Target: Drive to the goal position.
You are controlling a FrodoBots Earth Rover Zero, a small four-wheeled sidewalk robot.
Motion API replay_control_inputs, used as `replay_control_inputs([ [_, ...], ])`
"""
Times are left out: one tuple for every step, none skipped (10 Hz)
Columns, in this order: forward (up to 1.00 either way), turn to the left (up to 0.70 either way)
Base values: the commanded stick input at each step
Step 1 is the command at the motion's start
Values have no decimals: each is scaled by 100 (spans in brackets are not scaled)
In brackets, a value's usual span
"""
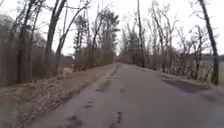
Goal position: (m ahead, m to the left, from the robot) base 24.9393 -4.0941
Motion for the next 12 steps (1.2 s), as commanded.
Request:
replay_control_inputs([
  [85, 0],
  [85, 0],
  [85, 0],
  [85, 0],
  [85, 0],
  [85, 0],
  [85, 0],
  [85, 0],
  [85, 0],
  [85, 0],
  [85, 0],
  [85, 0],
])
